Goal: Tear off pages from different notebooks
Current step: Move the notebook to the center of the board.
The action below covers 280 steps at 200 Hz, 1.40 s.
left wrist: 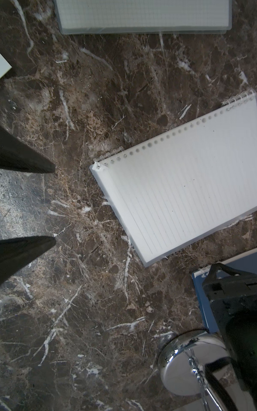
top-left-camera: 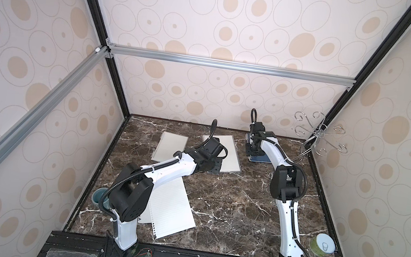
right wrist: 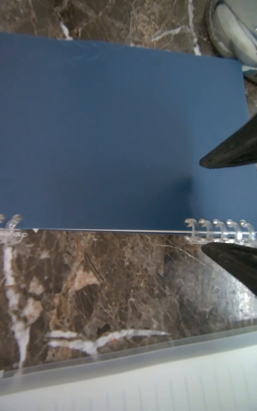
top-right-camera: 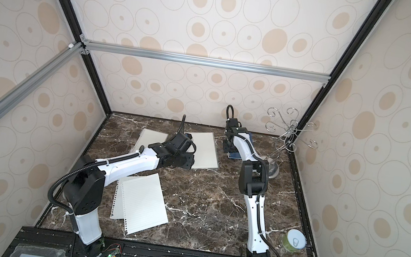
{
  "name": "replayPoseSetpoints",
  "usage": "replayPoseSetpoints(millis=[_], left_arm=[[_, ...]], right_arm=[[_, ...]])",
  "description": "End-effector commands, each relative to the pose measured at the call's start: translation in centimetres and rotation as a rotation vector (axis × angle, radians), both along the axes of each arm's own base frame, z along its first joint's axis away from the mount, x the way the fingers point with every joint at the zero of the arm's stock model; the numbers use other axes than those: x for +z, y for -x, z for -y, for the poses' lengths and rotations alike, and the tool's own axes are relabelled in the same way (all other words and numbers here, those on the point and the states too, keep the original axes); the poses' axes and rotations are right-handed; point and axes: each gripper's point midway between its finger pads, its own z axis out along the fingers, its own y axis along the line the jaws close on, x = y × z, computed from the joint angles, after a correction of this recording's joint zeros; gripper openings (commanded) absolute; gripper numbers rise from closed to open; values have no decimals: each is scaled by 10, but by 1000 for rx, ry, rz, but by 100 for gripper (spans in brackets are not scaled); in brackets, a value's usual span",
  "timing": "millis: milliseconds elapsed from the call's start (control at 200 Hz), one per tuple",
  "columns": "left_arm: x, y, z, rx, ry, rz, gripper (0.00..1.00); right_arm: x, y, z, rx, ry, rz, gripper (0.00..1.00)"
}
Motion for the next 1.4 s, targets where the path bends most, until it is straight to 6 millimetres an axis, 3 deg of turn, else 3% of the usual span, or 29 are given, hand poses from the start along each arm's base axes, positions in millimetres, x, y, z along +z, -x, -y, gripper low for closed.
replayPoseSetpoints(millis=[0, 150, 515, 530, 585, 790, 1085, 1116, 1396], left_arm=[[15, -5, 4, -2, 8, 30, 47], [17, -4, 1, 2, 0, 33, 47], [22, -5, 0, 0, -8, 48, 47], [21, -5, -1, 0, -9, 46, 47], [22, -5, 0, -1, -6, 48, 46], [26, -3, -4, 3, -13, 59, 46], [20, -5, -3, -5, -28, 56, 47], [19, -5, -3, -6, -30, 55, 47], [18, -7, -3, -13, -43, 58, 47]], right_arm=[[-5, 10, -10, 39, -20, -63, 56], [-15, 20, -11, 35, -29, -118, 45], [-13, 40, -2, 20, 1, -156, 24], [-21, 47, 0, 19, 9, -183, 22], [-21, 51, 2, 18, 13, -192, 18], [-12, 67, 4, 14, 12, -201, 17], [-7, 115, -11, -3, -60, -207, 17], [-7, 123, -25, 22, -71, -209, 17], [-13, 168, -58, 49, -105, -222, 17]])
